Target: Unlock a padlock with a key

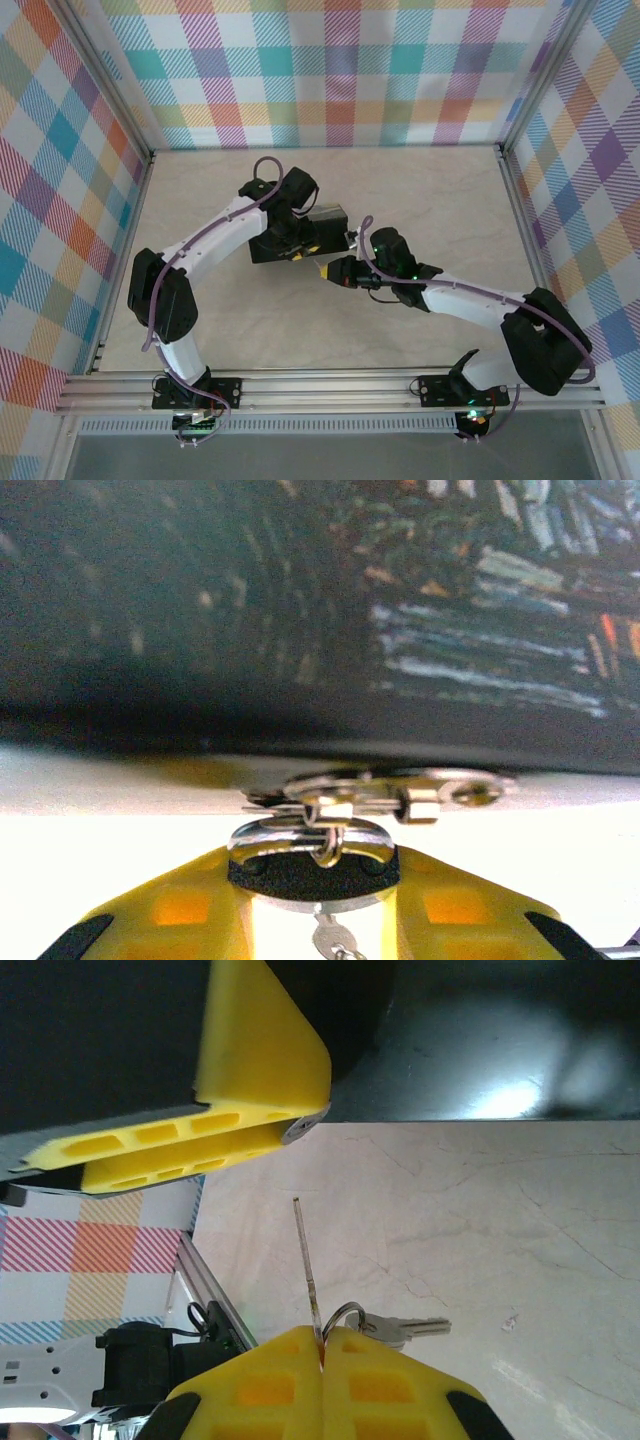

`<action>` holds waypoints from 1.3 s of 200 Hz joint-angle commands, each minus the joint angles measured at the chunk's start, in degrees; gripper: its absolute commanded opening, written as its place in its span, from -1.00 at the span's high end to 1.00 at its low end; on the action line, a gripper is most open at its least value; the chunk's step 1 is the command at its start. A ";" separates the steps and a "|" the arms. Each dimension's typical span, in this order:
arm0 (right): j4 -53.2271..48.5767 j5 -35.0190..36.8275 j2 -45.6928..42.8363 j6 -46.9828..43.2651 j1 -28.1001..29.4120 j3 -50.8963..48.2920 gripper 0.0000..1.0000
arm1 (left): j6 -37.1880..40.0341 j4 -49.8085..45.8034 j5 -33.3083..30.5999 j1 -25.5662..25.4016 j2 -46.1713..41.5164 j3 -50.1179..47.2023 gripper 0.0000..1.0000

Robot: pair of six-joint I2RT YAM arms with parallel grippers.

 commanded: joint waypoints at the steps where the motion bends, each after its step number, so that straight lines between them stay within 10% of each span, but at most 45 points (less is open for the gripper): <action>1: 5.20 0.02 1.40 0.70 0.47 -0.14 0.97 | -0.29 -1.48 1.62 0.76 0.08 2.18 1.00; 260: 19.21 -0.07 10.14 4.13 0.63 -1.44 0.98 | -2.86 3.26 4.68 3.04 -4.20 -4.31 1.00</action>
